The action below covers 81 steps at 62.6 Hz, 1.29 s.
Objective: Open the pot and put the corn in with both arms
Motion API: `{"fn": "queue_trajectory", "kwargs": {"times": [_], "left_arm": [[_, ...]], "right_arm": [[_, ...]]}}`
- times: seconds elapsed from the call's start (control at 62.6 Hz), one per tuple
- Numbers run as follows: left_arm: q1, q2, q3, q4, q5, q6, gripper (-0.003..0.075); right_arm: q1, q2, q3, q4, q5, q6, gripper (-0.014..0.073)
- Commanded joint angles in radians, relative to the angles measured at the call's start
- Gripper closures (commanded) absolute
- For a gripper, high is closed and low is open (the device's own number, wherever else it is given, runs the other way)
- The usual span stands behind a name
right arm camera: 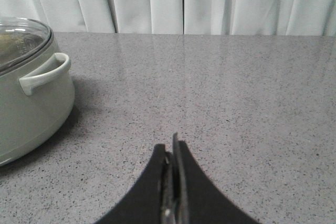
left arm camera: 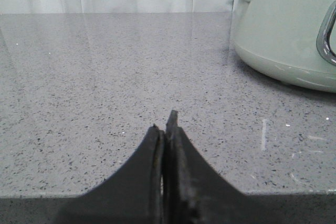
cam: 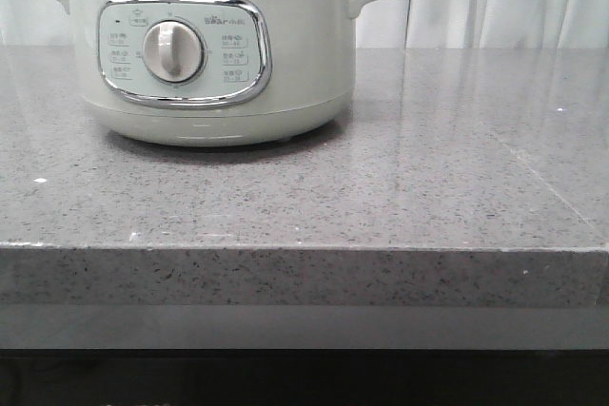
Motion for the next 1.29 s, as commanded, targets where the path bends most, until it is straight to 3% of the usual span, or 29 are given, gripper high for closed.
{"fn": "queue_trajectory", "kwargs": {"times": [0.0,0.224,0.399,0.83,1.277], "left_arm": [[0.002,-0.016,0.012,-0.003,-0.086,0.002,0.0741],[0.002,-0.016,0.012,-0.003,-0.086,0.002,0.0741],[0.002,-0.016,0.012,-0.003,-0.086,0.002,0.0741],[0.002,-0.016,0.012,-0.003,-0.086,0.002,0.0741],[0.002,-0.016,0.012,-0.003,-0.086,0.002,0.0741]], "right_arm": [[-0.002,-0.002,-0.028,0.004,-0.081,-0.004,0.0715],[-0.003,-0.001,-0.028,-0.004,-0.077,-0.016,0.0715],[-0.004,-0.029,0.017,-0.104,-0.080,-0.016,0.0715],[-0.094,-0.412,0.407,-0.060,-0.074,-0.016,0.0715],[-0.107,-0.605,0.488,-0.036,-0.018,-0.015,0.0715]]}}
